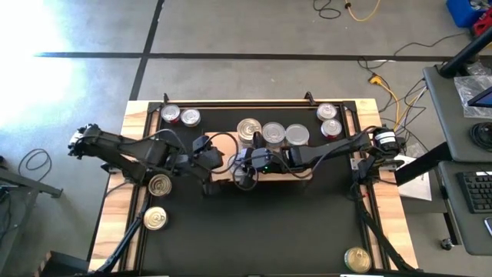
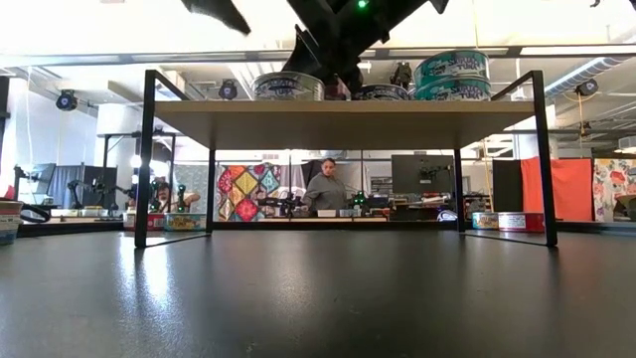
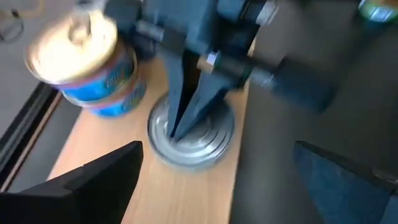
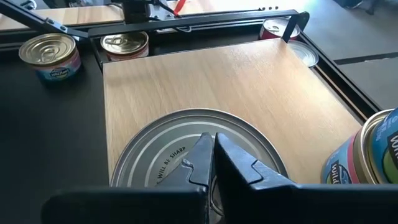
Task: Stack canned seafood by type on shelf
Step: Put the green tuna can on the shelf
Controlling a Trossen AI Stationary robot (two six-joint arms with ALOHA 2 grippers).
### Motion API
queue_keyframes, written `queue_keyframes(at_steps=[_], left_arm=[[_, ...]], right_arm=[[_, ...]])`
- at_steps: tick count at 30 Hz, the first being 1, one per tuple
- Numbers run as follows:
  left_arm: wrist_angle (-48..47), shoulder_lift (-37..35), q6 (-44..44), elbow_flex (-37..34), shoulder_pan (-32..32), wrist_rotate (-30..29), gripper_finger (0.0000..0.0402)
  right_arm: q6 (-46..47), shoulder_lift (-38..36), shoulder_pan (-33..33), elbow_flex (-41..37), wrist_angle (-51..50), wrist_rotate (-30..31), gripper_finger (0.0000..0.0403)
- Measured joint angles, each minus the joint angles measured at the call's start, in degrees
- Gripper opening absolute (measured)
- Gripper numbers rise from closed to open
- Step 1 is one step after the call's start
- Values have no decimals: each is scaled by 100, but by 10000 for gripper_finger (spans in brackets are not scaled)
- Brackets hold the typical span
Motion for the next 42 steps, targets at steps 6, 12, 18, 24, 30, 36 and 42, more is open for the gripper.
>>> queue_keyframes(at_steps=[6,12,18,24,30,36,42], left_arm=[[-40,-4,-20,213,-201,-372,350],[-115,0,-381,-218,-197,-733,283],[-20,2,-643,-483,-236,-701,186],[1030,34,-586,-515,-186,-131,42],[1864,300,-740,-649,64,21,7],[1777,680,-1083,-677,417,8,0],[1768,814,-1092,-720,645,-42,0]], right_arm=[[12,-147,0,191,-120,-41,13],[14,-574,86,456,-10,-33,13],[-171,-1103,217,703,11,-27,13],[-463,-1624,199,747,1,-22,13],[-967,-1974,173,747,4,-17,13],[-1379,-2191,173,747,-32,-20,13],[-1634,-2369,173,747,-360,-20,13]])
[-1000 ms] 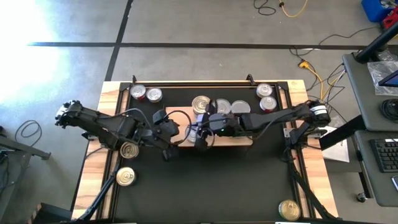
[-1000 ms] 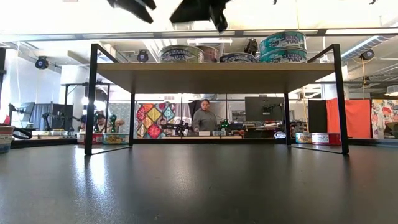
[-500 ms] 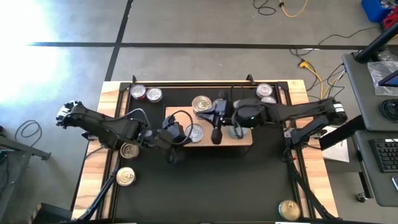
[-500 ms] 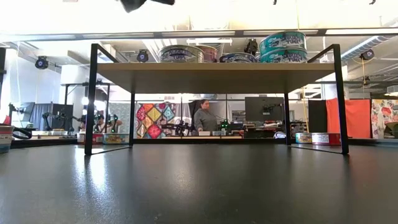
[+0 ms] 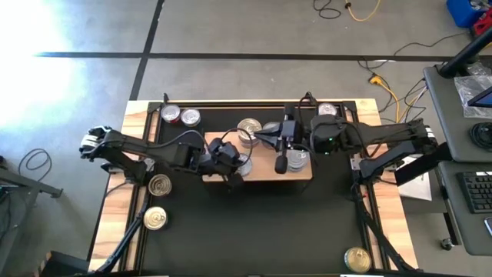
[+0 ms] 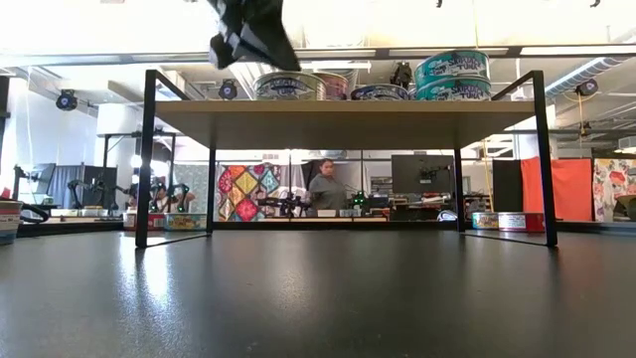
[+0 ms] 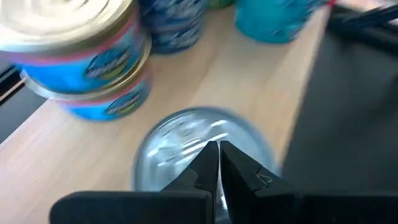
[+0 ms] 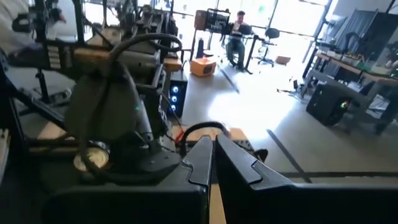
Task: Stack canned seafood by type on shelf
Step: Put the green tuna can on the shelf
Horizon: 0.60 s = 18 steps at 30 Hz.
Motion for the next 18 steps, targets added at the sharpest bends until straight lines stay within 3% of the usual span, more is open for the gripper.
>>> queue_keyframes(at_steps=[7,18], left_arm=[[-618,39,-132,-42,67,19,0],[-1615,-60,163,-35,821,-160,0]], right_arm=[[-18,-210,0,0,-505,1,13],[419,-314,221,0,-899,-2,13]])
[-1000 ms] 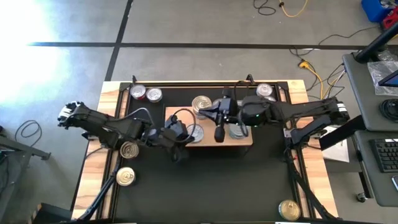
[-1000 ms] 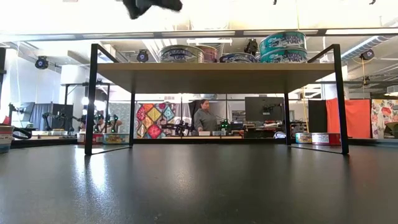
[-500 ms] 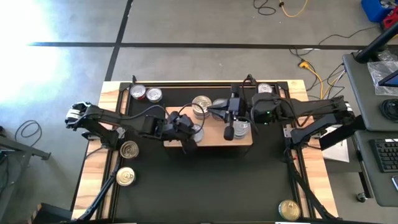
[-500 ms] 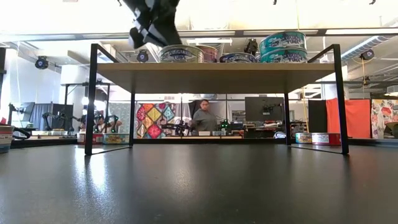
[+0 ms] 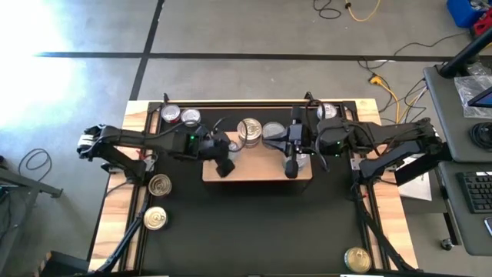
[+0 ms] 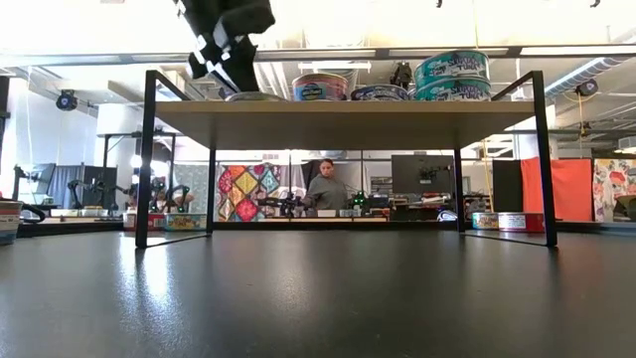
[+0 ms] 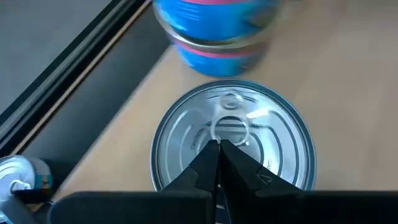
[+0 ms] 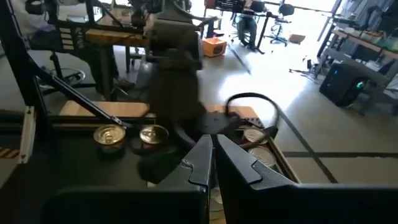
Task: Stack canned seafood by type on shelf
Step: Put the green tuna can on the shelf
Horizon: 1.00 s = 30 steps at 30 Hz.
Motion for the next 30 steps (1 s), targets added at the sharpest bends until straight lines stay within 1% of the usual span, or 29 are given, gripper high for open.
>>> queue_keyframes(at_steps=[6,9,12,18,21,25,27,30], left_arm=[[-43,-14,-42,-9,602,44,0],[-61,-42,-169,-13,811,102,0],[-181,-92,-452,-17,907,101,0],[-490,-341,-1333,-31,926,151,0],[-592,-455,-1496,98,930,323,0],[-786,-598,-1349,467,868,587,0],[-1110,-632,-1288,575,861,883,0],[-1239,-601,-1301,578,861,1283,0]], right_arm=[[345,5,221,-55,-119,4,13],[361,9,338,-59,-124,0,13],[358,9,406,-59,-117,10,13],[403,9,422,-59,-118,50,13],[348,10,422,-59,-121,51,13],[309,11,422,-59,-119,52,13],[270,12,420,-59,-123,52,13],[296,12,422,-59,-123,52,13]])
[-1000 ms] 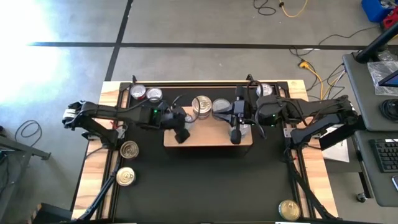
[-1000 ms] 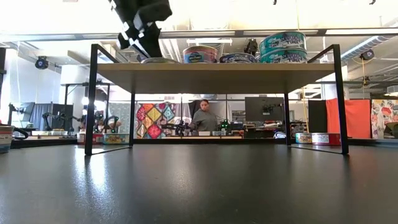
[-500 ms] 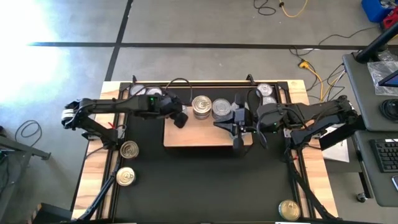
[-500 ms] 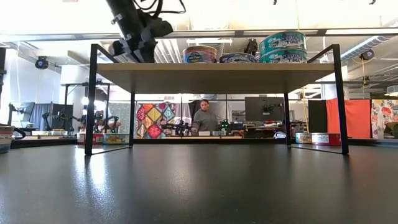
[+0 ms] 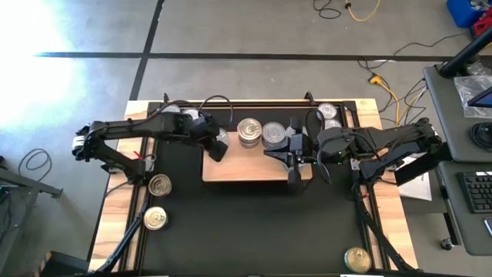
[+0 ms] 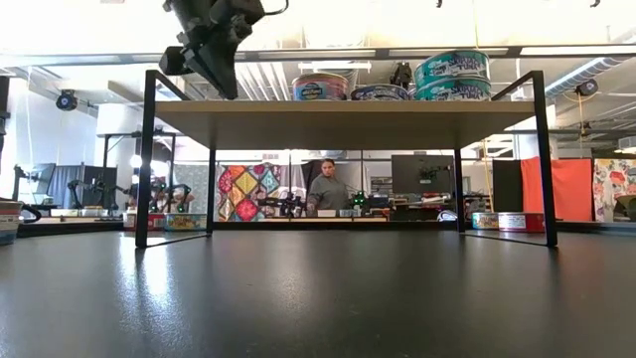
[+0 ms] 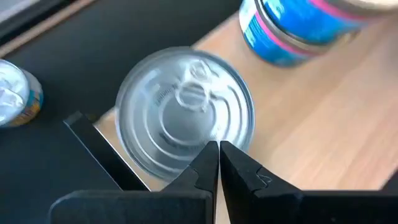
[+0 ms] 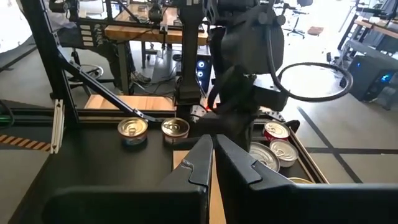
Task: Stack canned seafood by type on shelf
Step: Put the green tuna can on the shelf
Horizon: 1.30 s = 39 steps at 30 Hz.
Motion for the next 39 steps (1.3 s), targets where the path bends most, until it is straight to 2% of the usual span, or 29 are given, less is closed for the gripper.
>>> queue_keyframes(at_steps=[9,18,24,32,39], left_arm=[[101,242,-148,-168,-20,164,0],[847,313,-156,-178,-20,376,0],[1201,299,-461,-178,-20,447,0],[1180,292,-152,-178,175,-492,0],[934,491,-153,-176,385,-780,0]], right_arm=[[148,0,0,0,-181,-2,13],[265,9,35,0,-264,-4,13],[226,11,39,0,-271,-4,13],[54,11,39,0,-275,-4,13],[-53,11,46,0,-277,-11,13]])
